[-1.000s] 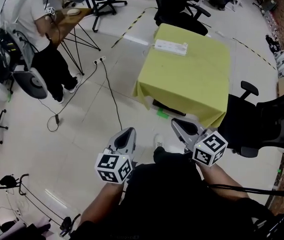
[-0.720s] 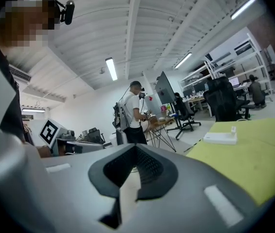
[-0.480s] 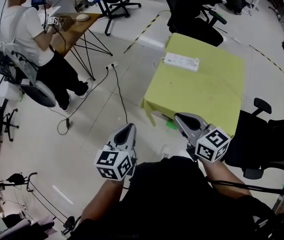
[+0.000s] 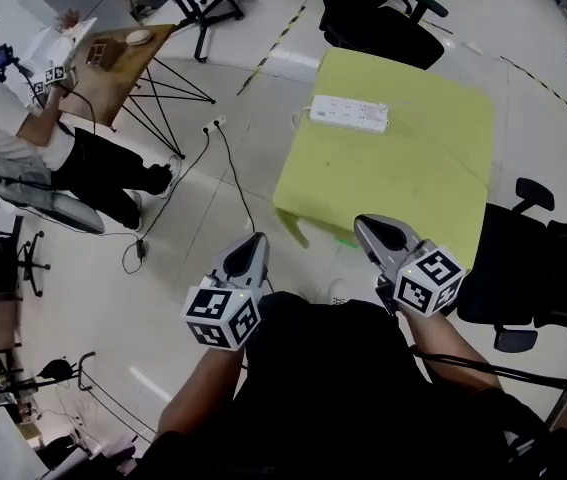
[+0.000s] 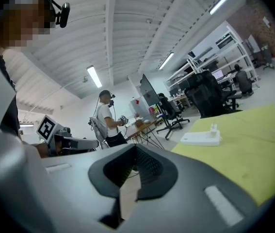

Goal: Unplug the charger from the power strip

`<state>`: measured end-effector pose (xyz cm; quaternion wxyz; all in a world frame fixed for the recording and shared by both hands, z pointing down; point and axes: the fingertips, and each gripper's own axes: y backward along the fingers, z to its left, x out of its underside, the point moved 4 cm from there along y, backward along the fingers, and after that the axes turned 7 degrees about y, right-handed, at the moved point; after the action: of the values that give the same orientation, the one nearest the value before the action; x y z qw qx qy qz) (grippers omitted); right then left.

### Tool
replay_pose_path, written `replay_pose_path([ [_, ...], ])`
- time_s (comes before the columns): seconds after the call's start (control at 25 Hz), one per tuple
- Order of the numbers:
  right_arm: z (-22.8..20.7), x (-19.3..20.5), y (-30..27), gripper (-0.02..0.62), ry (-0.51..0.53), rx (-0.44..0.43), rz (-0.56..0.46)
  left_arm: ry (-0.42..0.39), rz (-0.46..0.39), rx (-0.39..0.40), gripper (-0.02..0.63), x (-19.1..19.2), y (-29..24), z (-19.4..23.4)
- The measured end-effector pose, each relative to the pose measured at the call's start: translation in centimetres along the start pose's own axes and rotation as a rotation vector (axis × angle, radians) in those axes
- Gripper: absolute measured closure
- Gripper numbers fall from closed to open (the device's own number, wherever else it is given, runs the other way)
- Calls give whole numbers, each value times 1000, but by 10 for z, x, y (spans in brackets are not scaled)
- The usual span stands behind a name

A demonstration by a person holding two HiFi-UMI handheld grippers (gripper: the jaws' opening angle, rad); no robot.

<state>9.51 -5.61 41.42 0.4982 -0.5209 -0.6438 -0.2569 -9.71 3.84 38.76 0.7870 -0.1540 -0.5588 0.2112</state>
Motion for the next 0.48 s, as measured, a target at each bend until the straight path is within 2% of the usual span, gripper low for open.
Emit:
replay_pose_path([
  [0.24, -23, -2, 4, 594, -38, 89, -8, -31, 45, 92, 598, -16, -38, -10],
  [0.48, -39, -4, -6, 594, -54, 205, -6, -50, 83, 194, 598, -29, -75, 7],
])
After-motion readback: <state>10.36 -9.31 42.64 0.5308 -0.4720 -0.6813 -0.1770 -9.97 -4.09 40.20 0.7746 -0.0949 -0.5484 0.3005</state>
